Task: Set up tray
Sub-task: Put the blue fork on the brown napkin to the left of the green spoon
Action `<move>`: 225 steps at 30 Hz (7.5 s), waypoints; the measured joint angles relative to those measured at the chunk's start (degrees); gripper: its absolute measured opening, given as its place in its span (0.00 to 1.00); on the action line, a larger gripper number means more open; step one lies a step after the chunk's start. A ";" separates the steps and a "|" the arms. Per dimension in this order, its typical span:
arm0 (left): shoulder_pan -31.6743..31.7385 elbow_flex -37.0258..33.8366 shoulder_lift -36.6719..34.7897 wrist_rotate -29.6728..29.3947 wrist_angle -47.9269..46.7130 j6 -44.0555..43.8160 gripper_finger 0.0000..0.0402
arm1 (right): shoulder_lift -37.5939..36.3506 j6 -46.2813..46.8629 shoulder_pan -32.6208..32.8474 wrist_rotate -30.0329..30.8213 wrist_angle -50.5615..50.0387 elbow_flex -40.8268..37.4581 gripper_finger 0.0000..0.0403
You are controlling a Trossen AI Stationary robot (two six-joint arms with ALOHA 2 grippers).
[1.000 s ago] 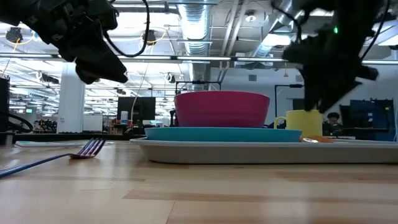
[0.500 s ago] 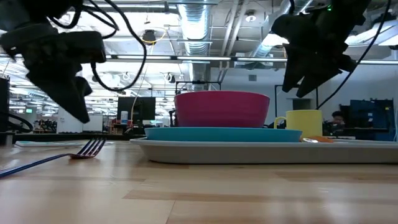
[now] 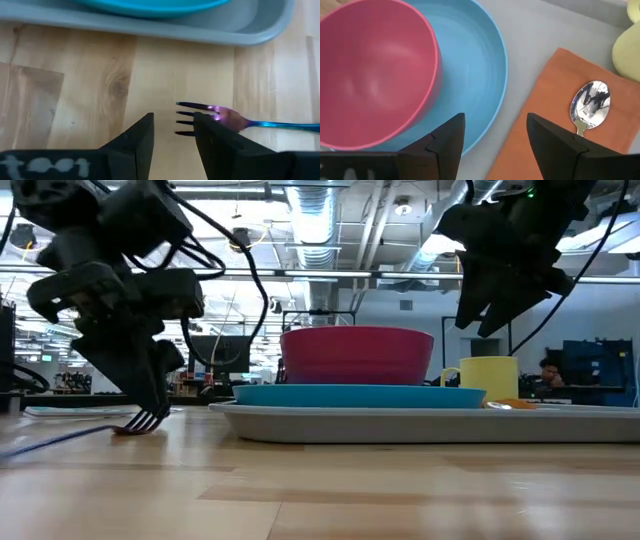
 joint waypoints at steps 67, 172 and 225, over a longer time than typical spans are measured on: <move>-6.95 41.70 2.59 -12.92 -24.46 14.50 0.00 | 7.91 -26.14 11.14 6.39 50.95 -0.11 0.51; -9.08 58.77 1.83 -23.18 -42.65 19.45 0.18 | -25.52 -5.15 -14.97 -16.82 35.47 -35.60 0.07; -9.09 58.75 1.83 -23.15 -43.34 19.12 0.18 | 2.62 -21.11 -9.95 -11.63 46.80 -29.13 0.24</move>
